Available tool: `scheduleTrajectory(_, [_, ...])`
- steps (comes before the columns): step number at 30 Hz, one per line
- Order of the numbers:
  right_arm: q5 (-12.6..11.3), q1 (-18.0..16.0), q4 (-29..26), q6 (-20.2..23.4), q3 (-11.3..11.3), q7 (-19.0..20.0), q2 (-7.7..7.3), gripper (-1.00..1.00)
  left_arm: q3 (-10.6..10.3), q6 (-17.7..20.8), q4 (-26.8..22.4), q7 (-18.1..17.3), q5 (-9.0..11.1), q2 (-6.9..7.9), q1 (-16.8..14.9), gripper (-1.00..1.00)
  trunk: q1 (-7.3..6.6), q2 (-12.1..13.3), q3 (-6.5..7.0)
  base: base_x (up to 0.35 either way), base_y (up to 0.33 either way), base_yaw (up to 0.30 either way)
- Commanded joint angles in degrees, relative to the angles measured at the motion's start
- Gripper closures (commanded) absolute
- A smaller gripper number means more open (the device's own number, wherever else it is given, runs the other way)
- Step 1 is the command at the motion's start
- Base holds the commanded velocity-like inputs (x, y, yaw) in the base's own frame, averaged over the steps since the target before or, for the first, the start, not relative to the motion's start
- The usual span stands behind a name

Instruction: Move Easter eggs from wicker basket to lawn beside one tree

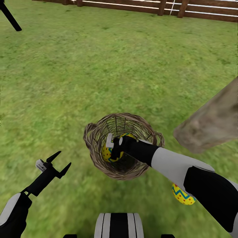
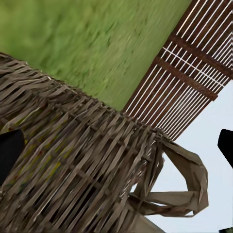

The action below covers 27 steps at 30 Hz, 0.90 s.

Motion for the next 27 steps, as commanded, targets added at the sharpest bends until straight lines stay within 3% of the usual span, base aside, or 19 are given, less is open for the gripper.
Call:
scheduleTrajectory(1, [-0.1,-0.1,0.0,0.3,0.2,-0.1,-0.05,1.0,0.1,0.2,0.0,-0.5,-0.6,-0.01,0.0,-1.0,-0.03,0.0,0.2,0.0,0.0,0.0])
scheduleTrajectory(22, [-0.1,-0.1,0.0,0.3,0.2,-0.1,-0.16,1.0,0.1,0.2,0.1,-0.5,-0.6,-0.01,0.0,-1.0,-0.29,0.1,2.41,0.0,0.0,0.0])
scheduleTrajectory(27, [-0.1,-0.1,0.0,0.3,0.2,-0.1,-0.16,1.0,0.1,0.2,0.0,-0.5,-0.7,-0.01,0.0,-1.0,-0.42,0.2,3.52,0.0,0.0,0.0])
